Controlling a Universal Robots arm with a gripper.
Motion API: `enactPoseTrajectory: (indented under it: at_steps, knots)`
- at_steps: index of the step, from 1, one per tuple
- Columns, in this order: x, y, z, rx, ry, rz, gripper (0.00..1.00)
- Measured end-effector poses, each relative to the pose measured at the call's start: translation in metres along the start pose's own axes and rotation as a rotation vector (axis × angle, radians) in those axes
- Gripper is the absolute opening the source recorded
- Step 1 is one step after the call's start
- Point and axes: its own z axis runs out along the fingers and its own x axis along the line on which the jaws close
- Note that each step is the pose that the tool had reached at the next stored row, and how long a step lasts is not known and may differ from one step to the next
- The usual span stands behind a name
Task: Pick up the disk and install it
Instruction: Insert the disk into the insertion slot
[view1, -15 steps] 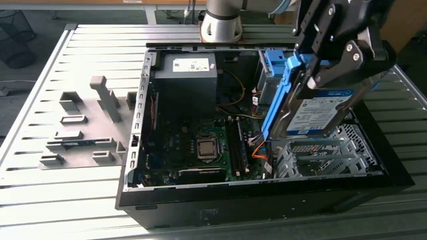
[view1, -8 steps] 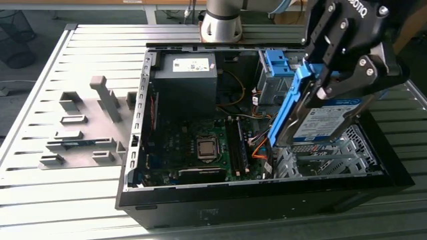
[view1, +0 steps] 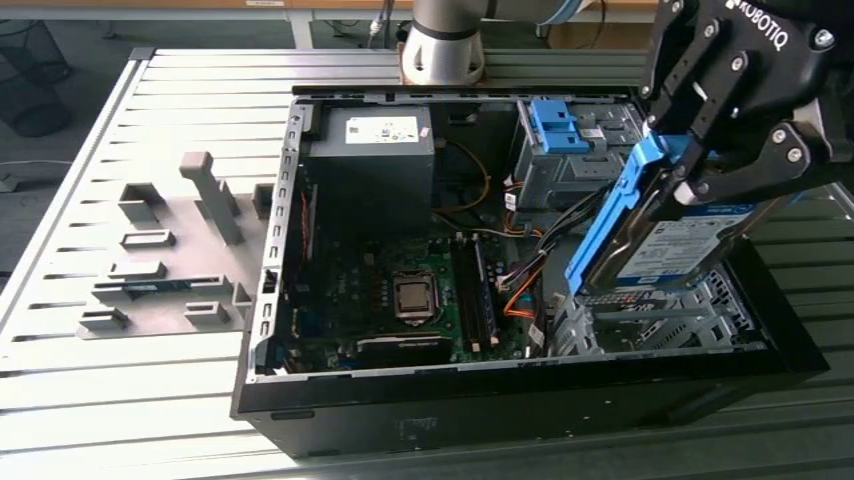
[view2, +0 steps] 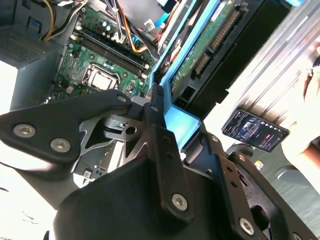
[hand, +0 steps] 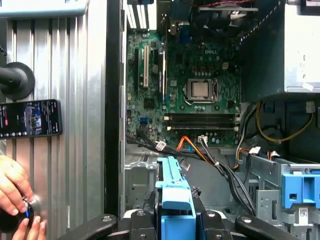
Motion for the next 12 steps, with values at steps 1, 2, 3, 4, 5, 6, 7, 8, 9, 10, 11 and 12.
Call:
enactPoseTrajectory:
  at_steps: [1, 2, 3, 4, 5, 6, 7, 8, 9, 10, 11, 12]
  knots:
    - [0.0001, -0.0002, 0.0001, -0.0008, 0.0, 0.0, 0.36]
    - [0.0, -0.0011, 0.0002, -0.0017, -0.0001, 0.0, 0.36]
    - [0.0, -0.0026, 0.0005, -0.0018, -0.0002, 0.0, 0.36]
    - [0.0, -0.0045, 0.0009, -0.0018, -0.0004, 0.0, 0.36]
    - [0.0, -0.0066, 0.0013, -0.0019, -0.0004, 0.0, 0.36]
    - [-0.0001, -0.0086, 0.0017, -0.0019, -0.0003, 0.0, 0.36]
    - [-0.0001, -0.01, 0.0023, -0.0019, -0.0002, 0.0, 0.36]
    - [-0.0001, -0.0111, 0.003, -0.0019, -0.0001, 0.0, 0.36]
    - [-0.0001, -0.0118, 0.004, -0.0019, -0.0001, 0.0, 0.36]
    - [-0.0001, -0.0124, 0.0052, -0.0019, -0.0001, 0.0, 0.36]
    - [0.0, -0.0128, 0.0066, -0.0018, -0.0004, 0.0, 0.36]
    - [0.0001, -0.0134, 0.0078, -0.0019, -0.0003, 0.0, 0.36]
